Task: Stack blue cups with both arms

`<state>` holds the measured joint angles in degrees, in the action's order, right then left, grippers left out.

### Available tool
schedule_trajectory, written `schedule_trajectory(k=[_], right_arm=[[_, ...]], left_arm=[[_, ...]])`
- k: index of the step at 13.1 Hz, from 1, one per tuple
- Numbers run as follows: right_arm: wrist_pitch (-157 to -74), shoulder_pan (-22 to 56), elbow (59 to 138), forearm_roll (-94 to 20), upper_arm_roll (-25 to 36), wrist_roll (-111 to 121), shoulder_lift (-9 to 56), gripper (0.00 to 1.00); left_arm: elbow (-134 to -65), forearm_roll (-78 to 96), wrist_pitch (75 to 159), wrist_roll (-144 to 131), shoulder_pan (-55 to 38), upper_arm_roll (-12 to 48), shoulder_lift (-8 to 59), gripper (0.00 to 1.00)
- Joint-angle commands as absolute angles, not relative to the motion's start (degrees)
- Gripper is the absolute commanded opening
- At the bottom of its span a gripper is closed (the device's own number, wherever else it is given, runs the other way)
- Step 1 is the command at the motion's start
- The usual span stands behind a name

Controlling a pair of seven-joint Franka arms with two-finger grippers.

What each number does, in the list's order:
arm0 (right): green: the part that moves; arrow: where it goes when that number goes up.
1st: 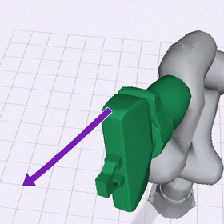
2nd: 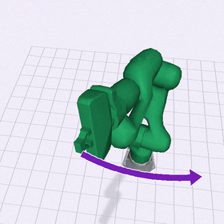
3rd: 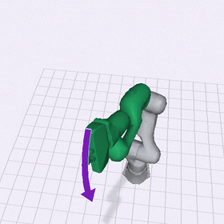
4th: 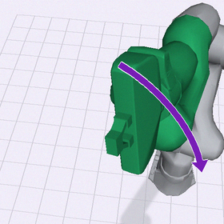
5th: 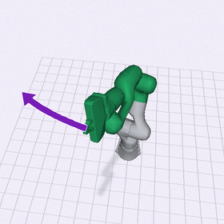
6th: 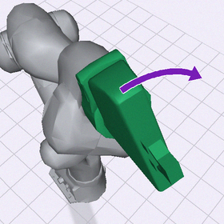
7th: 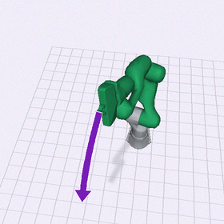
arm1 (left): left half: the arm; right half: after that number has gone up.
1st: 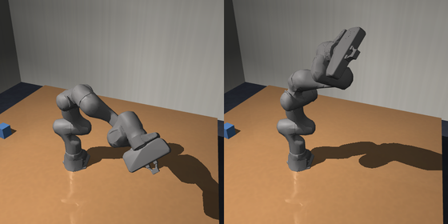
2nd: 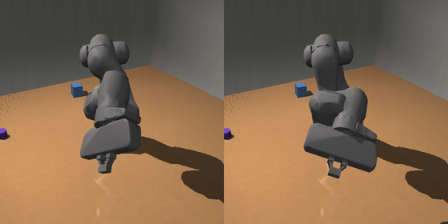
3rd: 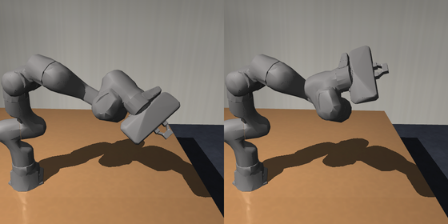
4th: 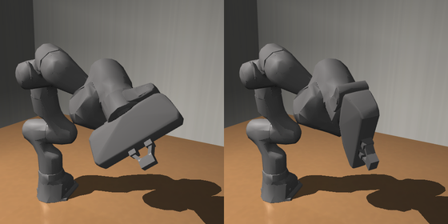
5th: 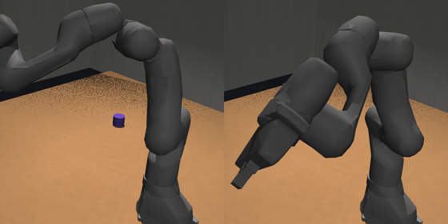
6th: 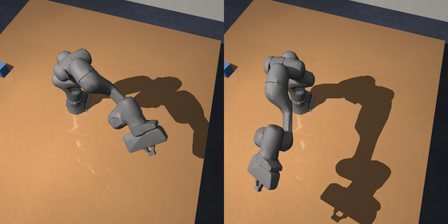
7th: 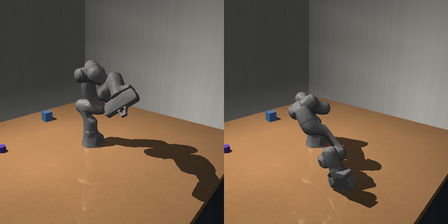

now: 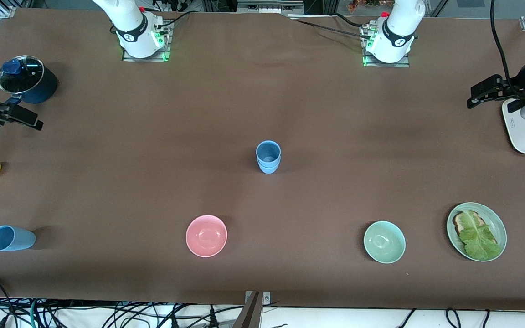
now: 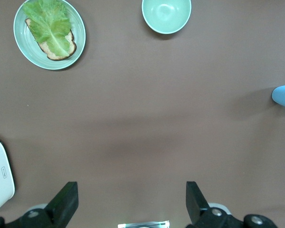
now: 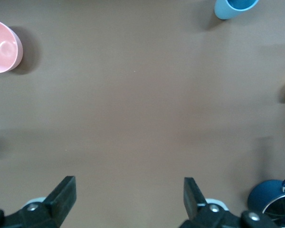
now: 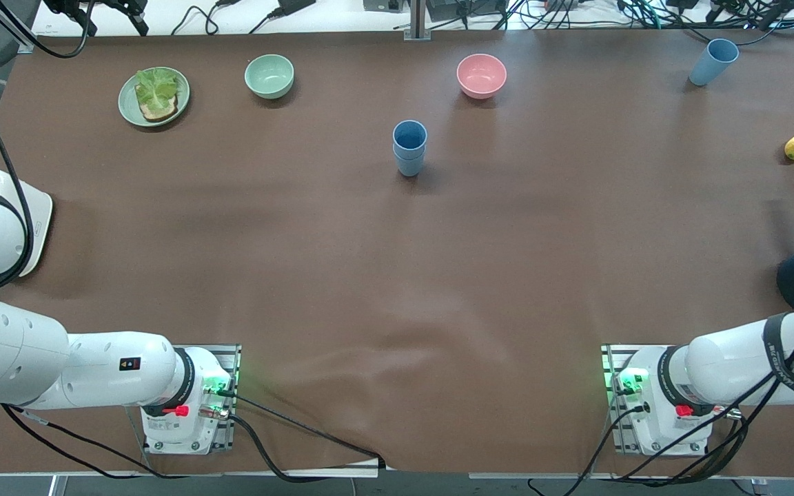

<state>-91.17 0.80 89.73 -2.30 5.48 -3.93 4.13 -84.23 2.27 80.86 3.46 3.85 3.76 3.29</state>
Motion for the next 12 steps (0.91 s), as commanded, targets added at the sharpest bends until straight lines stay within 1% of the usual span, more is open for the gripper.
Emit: schedule_trajectory(k=[1, 2, 3, 12], right_arm=[[-93.7, -3.6, 98.9, -1.2, -0.4, -3.8, -3.7, 1.0], [-93.6, -4.5, 98.7, 0.1, -2.4, -3.6, -3.8, 1.0], [-93.5, -4.5, 98.7, 0.1, -2.7, -3.5, -4.1, 1.0], [-92.6, -2.2, 98.0, 0.2, -1.5, -3.6, -3.8, 1.0]], left_arm=[[-84.1, 2.8, 80.1, 4.7, 4.0, 3.8, 3.2, 1.0], [-84.1, 2.7, 80.1, 4.7, 4.0, 3.8, 3.2, 1.0], [-84.1, 2.7, 80.1, 4.7, 4.0, 3.8, 3.2, 1.0], [-84.0, 2.7, 80.1, 4.7, 4.0, 3.8, 3.4, 1.0]])
